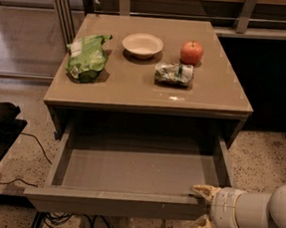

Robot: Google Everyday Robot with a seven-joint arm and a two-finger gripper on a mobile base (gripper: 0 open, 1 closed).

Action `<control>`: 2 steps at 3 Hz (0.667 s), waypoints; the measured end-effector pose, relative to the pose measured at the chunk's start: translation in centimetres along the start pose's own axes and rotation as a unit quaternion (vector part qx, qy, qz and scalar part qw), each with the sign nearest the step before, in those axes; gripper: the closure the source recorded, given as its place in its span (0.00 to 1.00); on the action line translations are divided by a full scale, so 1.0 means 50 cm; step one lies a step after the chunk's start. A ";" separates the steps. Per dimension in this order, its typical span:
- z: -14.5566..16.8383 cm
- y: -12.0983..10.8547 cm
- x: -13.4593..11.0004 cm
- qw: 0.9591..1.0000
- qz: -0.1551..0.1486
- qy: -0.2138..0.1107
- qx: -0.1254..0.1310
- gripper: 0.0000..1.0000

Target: Open top drawer

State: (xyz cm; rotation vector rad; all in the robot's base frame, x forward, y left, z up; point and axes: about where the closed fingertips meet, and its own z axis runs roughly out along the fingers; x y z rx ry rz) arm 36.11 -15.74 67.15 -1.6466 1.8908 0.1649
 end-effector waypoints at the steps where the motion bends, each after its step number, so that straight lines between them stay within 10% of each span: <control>1: 0.000 0.000 0.000 1.000 0.000 0.000 0.000 0.00; 2: 0.000 0.000 0.000 1.000 0.000 0.000 0.000 0.00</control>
Offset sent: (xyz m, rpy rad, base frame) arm 0.0000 0.0000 0.0000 0.0000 0.0000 0.0000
